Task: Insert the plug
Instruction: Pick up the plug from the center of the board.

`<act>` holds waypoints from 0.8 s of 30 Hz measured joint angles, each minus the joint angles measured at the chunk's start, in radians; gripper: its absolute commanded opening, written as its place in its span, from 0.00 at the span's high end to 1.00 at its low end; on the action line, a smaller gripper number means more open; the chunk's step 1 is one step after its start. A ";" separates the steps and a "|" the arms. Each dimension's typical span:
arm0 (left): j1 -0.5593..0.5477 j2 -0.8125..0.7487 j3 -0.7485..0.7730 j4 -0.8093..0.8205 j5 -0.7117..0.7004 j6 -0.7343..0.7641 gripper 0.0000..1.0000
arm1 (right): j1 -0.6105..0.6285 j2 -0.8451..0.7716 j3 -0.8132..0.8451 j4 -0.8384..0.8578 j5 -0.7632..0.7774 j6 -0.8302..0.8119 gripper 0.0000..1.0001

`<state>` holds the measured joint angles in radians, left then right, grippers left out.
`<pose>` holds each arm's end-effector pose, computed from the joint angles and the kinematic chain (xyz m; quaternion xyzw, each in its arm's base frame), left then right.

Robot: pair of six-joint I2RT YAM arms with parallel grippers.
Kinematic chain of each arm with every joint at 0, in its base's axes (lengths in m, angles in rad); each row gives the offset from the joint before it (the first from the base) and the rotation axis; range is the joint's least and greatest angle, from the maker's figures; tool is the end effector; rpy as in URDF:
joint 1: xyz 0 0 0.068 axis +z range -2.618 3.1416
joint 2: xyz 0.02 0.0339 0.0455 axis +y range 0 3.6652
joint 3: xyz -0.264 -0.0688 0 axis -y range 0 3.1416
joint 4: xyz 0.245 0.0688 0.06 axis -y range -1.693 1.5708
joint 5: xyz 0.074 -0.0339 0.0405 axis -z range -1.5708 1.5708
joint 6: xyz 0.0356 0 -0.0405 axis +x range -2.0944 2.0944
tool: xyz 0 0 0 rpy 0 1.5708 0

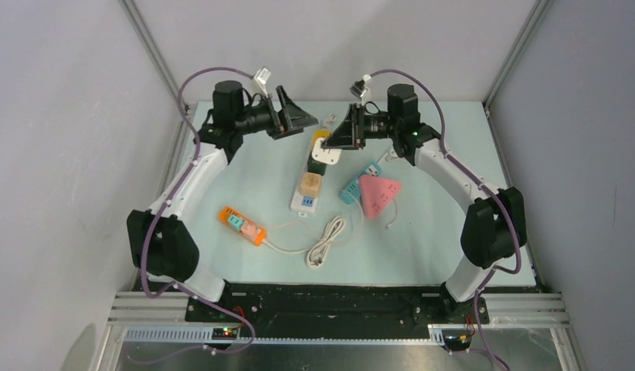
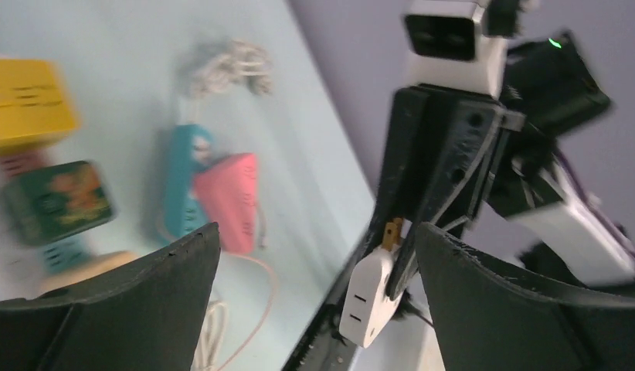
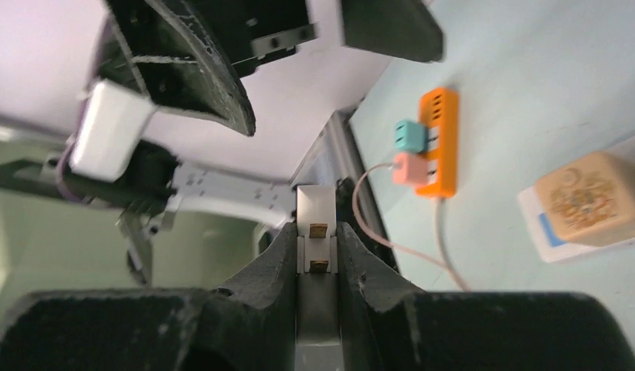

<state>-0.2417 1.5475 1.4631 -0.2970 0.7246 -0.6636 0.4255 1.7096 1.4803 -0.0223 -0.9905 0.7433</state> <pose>0.3405 -0.1082 0.3791 0.0320 0.7990 -0.4931 0.3427 0.3514 0.1919 0.3544 -0.1775 0.7326 0.6107 0.2425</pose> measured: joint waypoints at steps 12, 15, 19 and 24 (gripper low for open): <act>-0.084 -0.013 -0.156 0.462 0.394 -0.193 0.20 | -0.097 -0.039 -0.040 0.150 -0.277 0.117 1.00; -0.099 -0.024 -0.162 0.500 0.414 -0.224 0.32 | -0.117 -0.039 -0.041 0.190 -0.310 0.150 1.00; -0.138 -0.008 -0.154 0.528 0.437 -0.272 0.40 | -0.144 -0.038 -0.041 0.246 -0.336 0.196 1.00; -0.182 0.087 -0.095 0.545 0.441 -0.336 0.42 | -0.164 -0.031 -0.041 0.267 -0.362 0.208 1.00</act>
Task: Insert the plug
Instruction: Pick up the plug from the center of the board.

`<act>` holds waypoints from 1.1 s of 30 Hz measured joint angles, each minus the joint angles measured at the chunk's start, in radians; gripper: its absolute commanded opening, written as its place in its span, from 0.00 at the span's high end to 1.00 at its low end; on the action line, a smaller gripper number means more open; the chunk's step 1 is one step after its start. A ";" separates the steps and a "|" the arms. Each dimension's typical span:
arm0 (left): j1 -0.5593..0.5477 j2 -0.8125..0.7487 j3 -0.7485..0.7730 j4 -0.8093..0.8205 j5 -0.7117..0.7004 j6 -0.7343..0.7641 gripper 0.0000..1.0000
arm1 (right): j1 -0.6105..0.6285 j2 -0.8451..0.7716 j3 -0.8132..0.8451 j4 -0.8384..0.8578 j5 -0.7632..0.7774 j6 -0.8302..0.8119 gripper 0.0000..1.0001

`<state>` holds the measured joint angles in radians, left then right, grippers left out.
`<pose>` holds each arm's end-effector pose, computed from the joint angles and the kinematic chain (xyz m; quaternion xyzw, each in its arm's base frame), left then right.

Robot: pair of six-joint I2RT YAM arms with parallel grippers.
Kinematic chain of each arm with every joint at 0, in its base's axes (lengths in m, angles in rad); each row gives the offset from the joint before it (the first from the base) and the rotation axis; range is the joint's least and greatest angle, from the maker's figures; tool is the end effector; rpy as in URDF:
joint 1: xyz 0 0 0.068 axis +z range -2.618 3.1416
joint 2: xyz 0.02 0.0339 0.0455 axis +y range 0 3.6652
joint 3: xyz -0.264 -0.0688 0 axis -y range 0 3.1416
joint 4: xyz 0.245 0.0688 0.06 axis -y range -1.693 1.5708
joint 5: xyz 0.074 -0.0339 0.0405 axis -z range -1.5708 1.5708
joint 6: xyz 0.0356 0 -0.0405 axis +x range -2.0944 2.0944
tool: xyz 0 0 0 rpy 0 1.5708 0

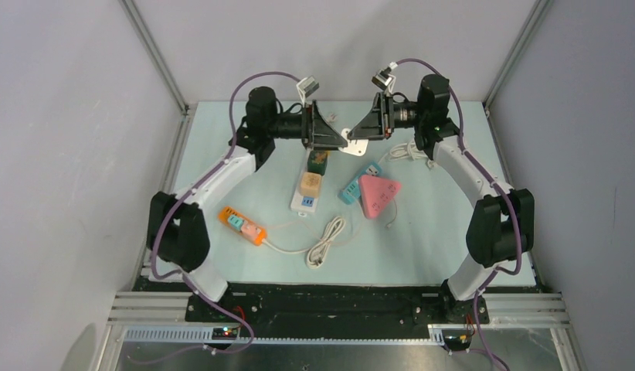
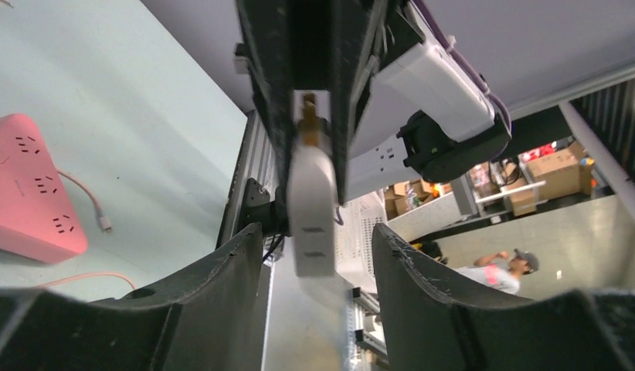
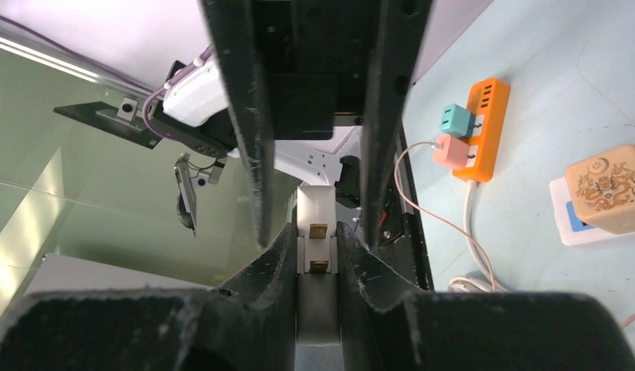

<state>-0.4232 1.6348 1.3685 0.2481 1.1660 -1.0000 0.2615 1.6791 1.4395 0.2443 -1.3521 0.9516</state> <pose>0.3303 -0.1847 0.3688 0.2004 0.6808 -0.6795 0.1864 0.3605 0.1325 0.3765 -0.2312 0.6679 0.6778 0.2026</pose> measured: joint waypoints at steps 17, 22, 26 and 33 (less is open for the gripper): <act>-0.007 0.092 0.066 0.003 0.003 -0.082 1.00 | -0.013 0.012 -0.003 -0.044 0.093 0.008 0.05; -0.006 0.097 0.098 0.003 -0.074 -0.139 1.00 | -0.017 -0.105 -0.094 -0.123 0.344 -0.018 0.02; -0.007 0.097 0.135 0.012 -0.203 -0.220 1.00 | 0.003 -0.287 -0.215 -0.159 0.584 -0.011 0.10; -0.015 0.096 0.140 0.022 -0.397 -0.311 1.00 | 0.090 -0.332 -0.232 -0.148 0.746 0.087 0.40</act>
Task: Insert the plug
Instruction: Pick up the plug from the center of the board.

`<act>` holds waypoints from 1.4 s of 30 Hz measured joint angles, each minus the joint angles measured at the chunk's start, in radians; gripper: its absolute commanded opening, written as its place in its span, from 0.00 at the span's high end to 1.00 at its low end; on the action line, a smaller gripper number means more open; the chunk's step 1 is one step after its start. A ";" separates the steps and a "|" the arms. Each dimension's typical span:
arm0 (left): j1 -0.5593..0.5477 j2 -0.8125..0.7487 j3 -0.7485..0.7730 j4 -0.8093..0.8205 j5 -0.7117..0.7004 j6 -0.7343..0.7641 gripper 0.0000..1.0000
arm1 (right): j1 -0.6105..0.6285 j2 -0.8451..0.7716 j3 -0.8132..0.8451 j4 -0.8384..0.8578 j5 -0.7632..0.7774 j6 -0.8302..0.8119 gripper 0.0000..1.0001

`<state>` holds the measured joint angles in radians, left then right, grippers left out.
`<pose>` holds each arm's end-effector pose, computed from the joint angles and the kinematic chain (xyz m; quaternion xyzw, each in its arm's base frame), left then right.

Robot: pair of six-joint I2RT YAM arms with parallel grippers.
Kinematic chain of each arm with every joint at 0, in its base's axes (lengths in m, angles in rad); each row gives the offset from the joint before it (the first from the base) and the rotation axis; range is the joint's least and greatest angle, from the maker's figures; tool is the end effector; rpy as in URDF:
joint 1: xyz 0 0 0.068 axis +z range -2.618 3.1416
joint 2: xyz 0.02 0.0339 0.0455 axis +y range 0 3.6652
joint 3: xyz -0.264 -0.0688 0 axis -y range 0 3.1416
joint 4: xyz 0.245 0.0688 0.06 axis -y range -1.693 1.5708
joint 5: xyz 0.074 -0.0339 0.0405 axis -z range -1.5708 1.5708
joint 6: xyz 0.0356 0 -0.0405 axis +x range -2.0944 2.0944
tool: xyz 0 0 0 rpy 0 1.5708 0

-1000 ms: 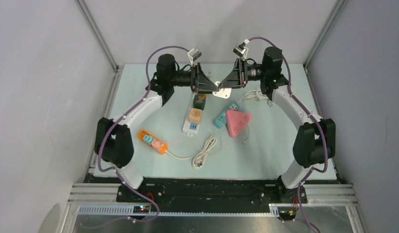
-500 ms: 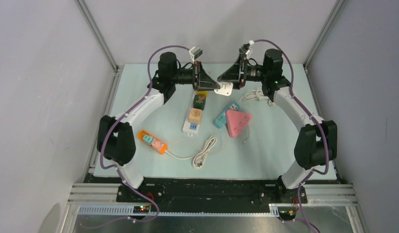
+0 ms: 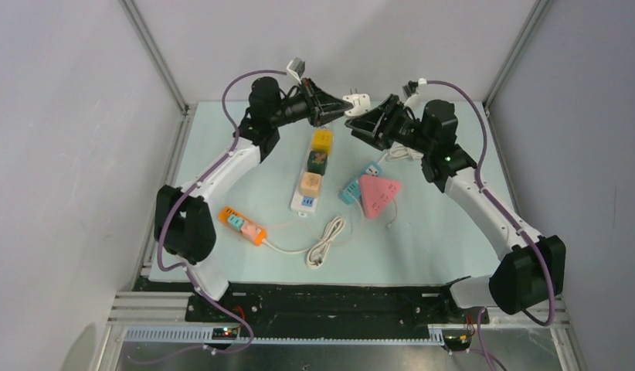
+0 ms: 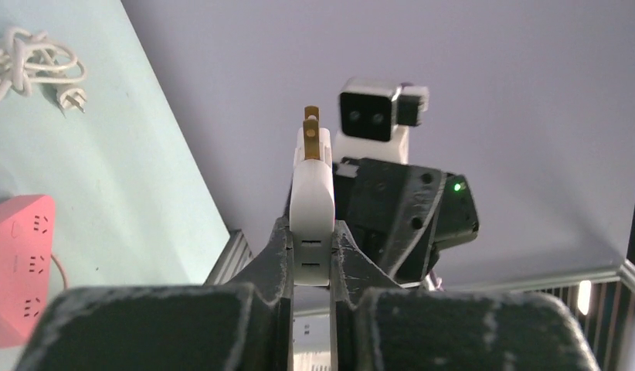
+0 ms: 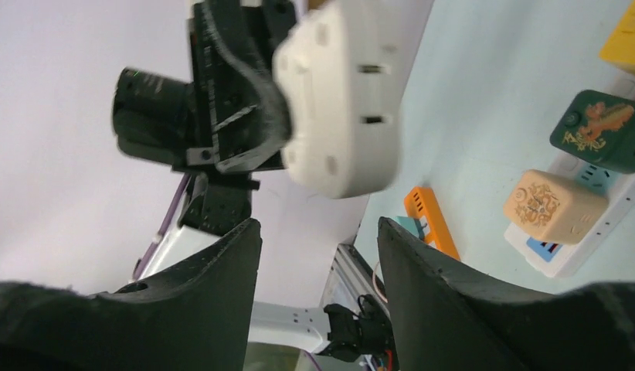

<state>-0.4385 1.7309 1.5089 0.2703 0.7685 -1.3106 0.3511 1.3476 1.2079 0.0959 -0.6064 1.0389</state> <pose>0.3641 -0.1981 0.3835 -0.0241 0.6943 -0.6808 0.2321 0.2894 0.1276 0.3917 0.0381 0.7187 0.5883 0.3687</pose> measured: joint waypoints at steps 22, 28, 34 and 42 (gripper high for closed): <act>-0.015 -0.123 -0.214 0.121 -0.182 -0.217 1.00 | 0.042 0.013 -0.110 0.250 0.215 0.185 0.63; -0.023 -0.126 -0.245 0.137 -0.189 -0.237 1.00 | 0.046 0.021 -0.113 0.263 0.238 0.204 0.60; -0.026 -0.128 -0.253 0.156 -0.199 -0.253 0.62 | 0.046 0.033 -0.115 0.281 0.249 0.236 0.97; -0.028 -0.145 -0.256 0.136 -0.166 -0.181 0.01 | 0.016 0.031 -0.114 0.265 0.201 0.218 1.00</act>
<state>-0.4667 1.5860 1.2530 0.4065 0.6029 -1.4918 0.3676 1.3781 1.0935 0.3607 -0.4057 1.2572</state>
